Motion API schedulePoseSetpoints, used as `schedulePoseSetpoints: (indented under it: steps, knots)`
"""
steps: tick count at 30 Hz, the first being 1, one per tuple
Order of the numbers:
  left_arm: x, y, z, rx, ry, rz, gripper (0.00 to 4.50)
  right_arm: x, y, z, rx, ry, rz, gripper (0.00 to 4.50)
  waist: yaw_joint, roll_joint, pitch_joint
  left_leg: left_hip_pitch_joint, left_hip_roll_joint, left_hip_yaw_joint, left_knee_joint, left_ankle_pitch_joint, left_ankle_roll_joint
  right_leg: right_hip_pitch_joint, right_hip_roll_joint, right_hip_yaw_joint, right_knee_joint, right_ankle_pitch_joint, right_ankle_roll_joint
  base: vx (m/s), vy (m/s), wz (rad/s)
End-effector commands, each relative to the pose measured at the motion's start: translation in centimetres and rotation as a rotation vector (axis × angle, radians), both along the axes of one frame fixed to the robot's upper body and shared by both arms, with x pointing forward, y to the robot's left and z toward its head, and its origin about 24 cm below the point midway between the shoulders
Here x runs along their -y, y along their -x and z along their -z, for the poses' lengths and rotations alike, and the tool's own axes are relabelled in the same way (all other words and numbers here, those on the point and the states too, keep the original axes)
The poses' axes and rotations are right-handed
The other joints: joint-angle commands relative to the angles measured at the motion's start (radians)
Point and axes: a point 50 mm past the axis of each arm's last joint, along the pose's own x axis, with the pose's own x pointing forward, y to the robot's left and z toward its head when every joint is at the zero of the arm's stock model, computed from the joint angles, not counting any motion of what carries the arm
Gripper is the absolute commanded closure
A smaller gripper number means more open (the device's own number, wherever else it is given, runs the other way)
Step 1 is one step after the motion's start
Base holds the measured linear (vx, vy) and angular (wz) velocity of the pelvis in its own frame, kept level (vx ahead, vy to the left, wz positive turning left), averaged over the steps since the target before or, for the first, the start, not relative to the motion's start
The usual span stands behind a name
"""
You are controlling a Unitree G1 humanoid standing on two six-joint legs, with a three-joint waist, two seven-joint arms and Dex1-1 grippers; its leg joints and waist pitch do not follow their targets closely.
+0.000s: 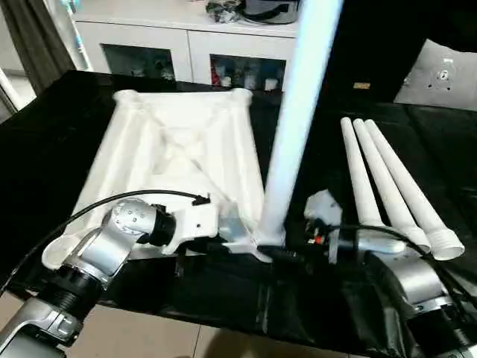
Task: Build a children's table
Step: Rotate leg to tighten
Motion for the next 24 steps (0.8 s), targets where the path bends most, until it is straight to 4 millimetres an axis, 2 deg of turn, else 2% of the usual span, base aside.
schedulePoseSetpoints:
  steps: [1,4,9,14,16,24]
  knots:
    - [0.59,0.57,0.62,-0.019,-0.042,0.078,4.50,0.16,-0.39,-0.34,0.019,0.009,0.002,0.38,-0.004,0.008,-0.068,0.006,0.049,-0.002,-0.067,-0.121,0.043,0.057,-0.089,0.046,-0.050,-0.142,-0.239,0.000,0.000,0.00]
    - [0.76,0.91,0.68,-0.040,-0.028,0.098,4.50,0.08,-0.67,-0.42,0.007,-0.014,0.006,0.64,-0.005,0.011,-0.069,0.003,0.050,-0.002,-0.067,-0.127,0.041,0.059,-0.091,0.045,-0.049,-0.148,-0.240,0.000,0.000,0.00]
    - [0.76,1.00,0.90,-0.041,-0.037,0.110,4.50,-0.02,-0.60,-0.47,-0.008,-0.019,-0.014,1.07,-0.007,0.010,-0.071,0.001,0.049,-0.002,-0.065,-0.111,0.048,0.061,-0.090,0.044,-0.045,-0.117,-0.242,0.000,0.000,0.00]
    - [0.62,0.98,0.98,-0.042,-0.041,0.110,4.50,0.08,-0.28,-0.14,-0.030,-0.004,-0.037,1.41,-0.006,0.009,-0.071,0.001,0.049,-0.001,-0.064,-0.110,0.050,0.061,-0.090,0.043,-0.046,-0.131,-0.239,0.000,0.000,0.00]
    - [0.56,0.99,1.02,-0.043,-0.043,0.108,4.50,0.12,-0.21,-0.05,-0.034,-0.002,-0.039,1.67,-0.006,0.010,-0.071,0.001,0.049,-0.002,-0.064,-0.112,0.049,0.061,-0.091,0.043,-0.046,-0.136,-0.238,0.000,0.000,0.00]
    - [0.46,1.09,1.21,-0.058,-0.032,0.079,4.50,-0.17,0.24,0.51,-0.075,-0.017,-0.032,1.83,-0.005,0.009,-0.072,0.000,0.048,-0.002,-0.063,-0.106,0.050,0.062,-0.090,0.042,-0.045,-0.131,-0.238,0.000,0.000,0.00]
